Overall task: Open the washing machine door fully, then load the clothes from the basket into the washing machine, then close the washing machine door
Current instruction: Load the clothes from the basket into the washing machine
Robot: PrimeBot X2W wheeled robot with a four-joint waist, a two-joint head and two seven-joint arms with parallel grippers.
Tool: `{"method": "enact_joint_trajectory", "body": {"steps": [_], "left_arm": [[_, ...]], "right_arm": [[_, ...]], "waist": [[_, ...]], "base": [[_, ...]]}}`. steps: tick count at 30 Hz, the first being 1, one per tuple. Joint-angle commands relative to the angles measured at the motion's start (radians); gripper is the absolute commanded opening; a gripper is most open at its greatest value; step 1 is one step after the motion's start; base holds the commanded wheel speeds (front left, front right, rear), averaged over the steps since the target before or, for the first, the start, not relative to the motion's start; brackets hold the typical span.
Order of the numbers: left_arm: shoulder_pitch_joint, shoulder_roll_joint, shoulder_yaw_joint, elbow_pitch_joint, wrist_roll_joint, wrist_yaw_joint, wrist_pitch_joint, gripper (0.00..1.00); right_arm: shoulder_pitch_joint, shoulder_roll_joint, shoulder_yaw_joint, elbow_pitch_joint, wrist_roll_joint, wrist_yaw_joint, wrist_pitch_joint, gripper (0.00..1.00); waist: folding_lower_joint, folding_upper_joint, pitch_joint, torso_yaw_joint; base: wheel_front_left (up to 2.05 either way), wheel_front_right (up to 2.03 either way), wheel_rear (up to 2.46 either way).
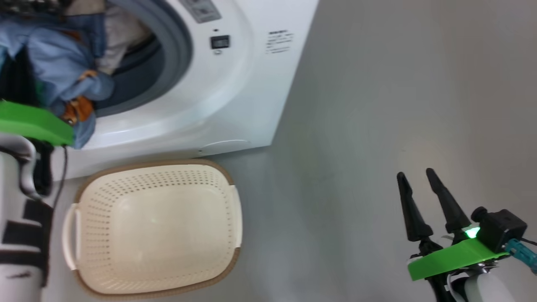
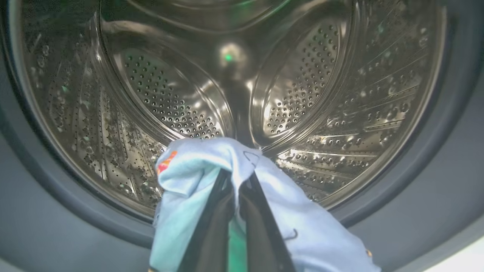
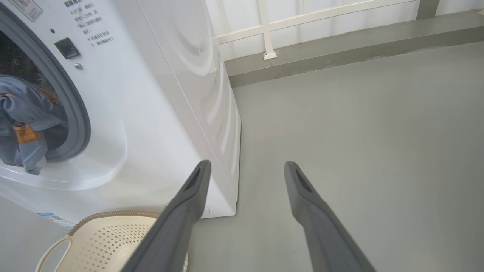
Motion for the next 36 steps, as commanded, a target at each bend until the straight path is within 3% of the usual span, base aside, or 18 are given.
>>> {"method": "enact_joint_trajectory", "body": {"steps": [1,8,16,17,18,19,20,26,36], "left_arm": [[-0.044,0.055,0.024,0.005,0.013,-0.002,-0.006,0.0],[-0.184,0.105,0.027,0.153,0.032,-0.002,-0.006,0.0],[-0.284,0.125,0.123,0.026,0.116,0.008,-0.006,0.0],[-0.28,0.123,0.124,0.038,0.128,0.007,-0.006,0.25],[-0.276,0.124,0.117,0.052,0.143,0.006,-0.006,0.66],[-0.276,0.124,0.117,0.052,0.143,0.006,-0.006,0.66],[-0.27,0.123,0.112,0.078,0.153,0.005,-0.006,1.0],[-0.259,0.115,0.13,0.161,0.159,0.002,-0.006,1.0],[-0.194,0.073,0.152,0.169,0.17,-0.001,-0.006,1.0]], "right_arm": [[-0.013,-0.002,0.03,-0.017,0.005,0.003,-0.005,1.0],[-0.025,0.016,0.083,-0.007,0.014,0.003,-0.005,1.0],[-0.048,0.027,0.102,-0.014,0.02,0.003,-0.005,1.0],[-0.05,0.028,0.102,-0.014,0.02,0.003,-0.005,1.0],[-0.051,0.028,0.101,-0.014,0.02,0.003,-0.005,1.0],[-0.051,0.028,0.101,-0.014,0.02,0.003,-0.005,1.0],[-0.051,0.029,0.1,-0.013,0.019,0.003,-0.005,1.0],[-0.055,0.034,0.101,-0.008,0.018,0.003,-0.005,1.0],[-0.054,0.024,0.091,-0.006,0.016,0.003,-0.005,1.0]], "waist": [[0.0,-0.0001,0.037,-0.055],[0.0,-0.0001,0.064,-0.122],[0.0,-0.0001,0.105,-0.152],[0.0,-0.0001,0.107,-0.152],[0.0,-0.0001,0.108,-0.152],[0.0,-0.0001,0.108,-0.152],[0.0,-0.0001,0.109,-0.152],[0.0,-0.0001,0.109,-0.145],[0.0,-0.0001,0.086,-0.116]], "base": [[0.0,0.0,0.0],[0.0,0.0,0.0],[0.0,0.0,0.0],[0.0,0.0,0.0],[0.0,0.0,0.0],[0.0,0.0,0.0],[0.0,0.0,0.0],[0.0,0.0,0.0],[0.0,0.0,0.0]]}}
